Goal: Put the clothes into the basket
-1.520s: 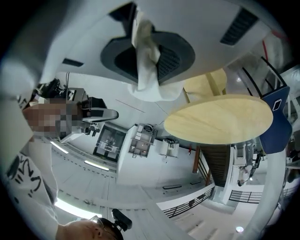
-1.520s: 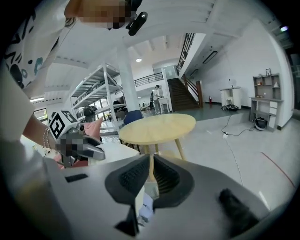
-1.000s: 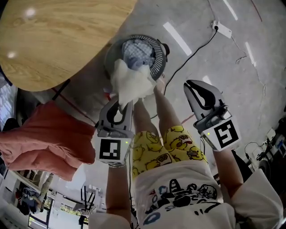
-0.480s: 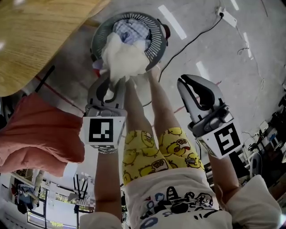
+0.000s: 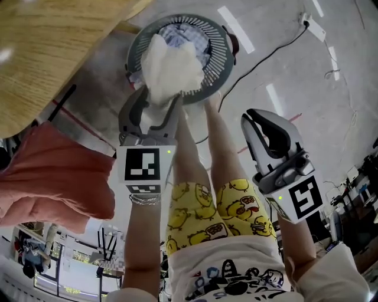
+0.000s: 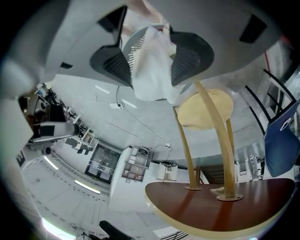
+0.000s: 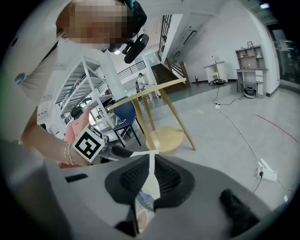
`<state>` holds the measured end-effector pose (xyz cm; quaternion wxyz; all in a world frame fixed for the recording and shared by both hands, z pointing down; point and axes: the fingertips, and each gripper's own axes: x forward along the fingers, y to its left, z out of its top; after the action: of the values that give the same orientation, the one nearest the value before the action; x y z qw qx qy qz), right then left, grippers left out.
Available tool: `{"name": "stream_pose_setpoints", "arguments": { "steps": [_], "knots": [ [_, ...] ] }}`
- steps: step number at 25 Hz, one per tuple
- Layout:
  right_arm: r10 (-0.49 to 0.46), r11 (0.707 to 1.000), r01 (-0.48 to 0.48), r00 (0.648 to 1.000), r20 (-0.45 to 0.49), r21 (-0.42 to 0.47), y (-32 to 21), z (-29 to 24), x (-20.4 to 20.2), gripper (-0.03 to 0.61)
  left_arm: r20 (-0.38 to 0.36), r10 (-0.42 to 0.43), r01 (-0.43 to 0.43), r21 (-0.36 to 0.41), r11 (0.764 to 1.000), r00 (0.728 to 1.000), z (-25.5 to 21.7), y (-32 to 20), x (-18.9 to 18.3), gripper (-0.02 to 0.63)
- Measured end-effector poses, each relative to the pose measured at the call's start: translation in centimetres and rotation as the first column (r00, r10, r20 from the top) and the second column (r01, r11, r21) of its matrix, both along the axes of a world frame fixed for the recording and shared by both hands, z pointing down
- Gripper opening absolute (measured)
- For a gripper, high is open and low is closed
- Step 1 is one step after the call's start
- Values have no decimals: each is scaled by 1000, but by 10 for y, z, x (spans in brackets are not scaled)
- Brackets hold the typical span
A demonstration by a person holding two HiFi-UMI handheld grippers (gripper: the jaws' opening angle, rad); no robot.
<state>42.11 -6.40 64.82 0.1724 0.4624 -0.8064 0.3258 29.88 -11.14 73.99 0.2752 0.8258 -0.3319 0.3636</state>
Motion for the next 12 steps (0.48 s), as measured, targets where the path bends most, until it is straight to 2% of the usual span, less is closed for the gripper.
{"name": "stream_pose_setpoints", "arguments": {
  "steps": [6, 9, 12],
  "knots": [
    [-13, 1000, 13, 1000, 4, 14, 1, -5, -10, 31, 5, 34, -34, -10, 999, 999, -3, 12, -6, 264],
    [11, 999, -11, 1000, -3, 34, -6, -19, -6, 31, -16, 50, -51, -14, 999, 999, -23, 14, -5, 262],
    [23, 998, -22, 1000, -17, 66, -13, -38, -1, 31, -39, 67, -66, 27, 997, 997, -54, 12, -1, 236]
  ]
}}
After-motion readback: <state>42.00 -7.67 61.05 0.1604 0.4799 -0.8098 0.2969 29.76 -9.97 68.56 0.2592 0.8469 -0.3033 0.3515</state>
